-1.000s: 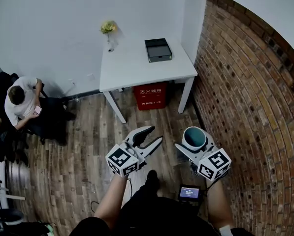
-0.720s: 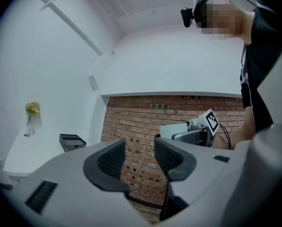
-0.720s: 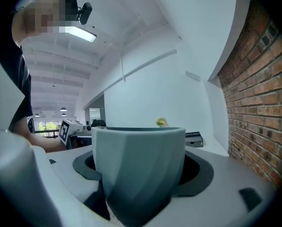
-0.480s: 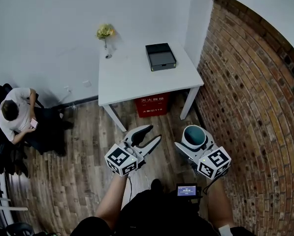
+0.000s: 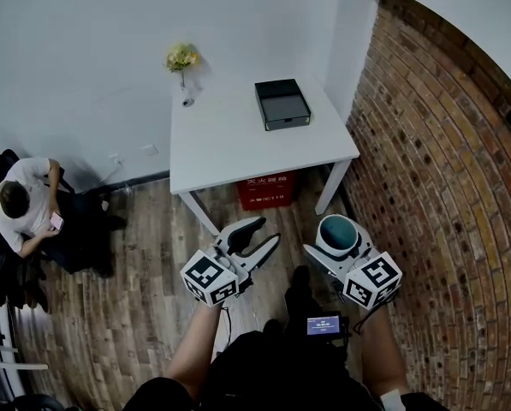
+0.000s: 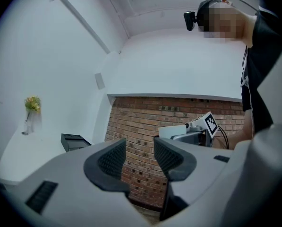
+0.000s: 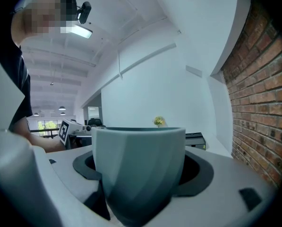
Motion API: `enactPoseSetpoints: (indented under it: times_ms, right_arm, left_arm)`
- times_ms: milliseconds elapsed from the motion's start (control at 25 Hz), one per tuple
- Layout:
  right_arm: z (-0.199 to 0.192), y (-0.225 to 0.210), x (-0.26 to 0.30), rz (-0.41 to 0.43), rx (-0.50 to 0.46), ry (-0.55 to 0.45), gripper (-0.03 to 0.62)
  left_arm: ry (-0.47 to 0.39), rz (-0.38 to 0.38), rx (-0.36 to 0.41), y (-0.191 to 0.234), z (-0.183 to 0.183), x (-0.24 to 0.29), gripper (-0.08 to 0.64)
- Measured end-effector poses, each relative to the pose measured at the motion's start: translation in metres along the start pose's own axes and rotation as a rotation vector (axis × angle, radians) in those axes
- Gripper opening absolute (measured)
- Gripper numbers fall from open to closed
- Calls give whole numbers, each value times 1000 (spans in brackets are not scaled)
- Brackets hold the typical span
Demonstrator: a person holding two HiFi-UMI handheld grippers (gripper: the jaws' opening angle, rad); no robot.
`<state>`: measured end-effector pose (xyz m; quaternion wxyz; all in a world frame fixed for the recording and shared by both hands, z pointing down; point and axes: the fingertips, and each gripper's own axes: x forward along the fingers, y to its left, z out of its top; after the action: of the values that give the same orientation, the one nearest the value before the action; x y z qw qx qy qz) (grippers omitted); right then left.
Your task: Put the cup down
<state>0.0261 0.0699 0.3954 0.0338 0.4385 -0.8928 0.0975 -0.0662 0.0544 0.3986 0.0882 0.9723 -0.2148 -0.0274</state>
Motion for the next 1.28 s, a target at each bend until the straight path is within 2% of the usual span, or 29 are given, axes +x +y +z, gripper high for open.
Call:
enactPoseSetpoints:
  times_ms: [320,800,1280]
  right_arm:
    - [10,-51,47,41,-7,-20,405]
    - [49,-165,121,102,-23,-32,405]
    - [67,-256,175,154,-1,-22,405]
  left_arm:
    - [5,55,22,53,4,33,187]
    - [16,110,39,150,29,135,187]
    - [34,147,31,219,40,218,187]
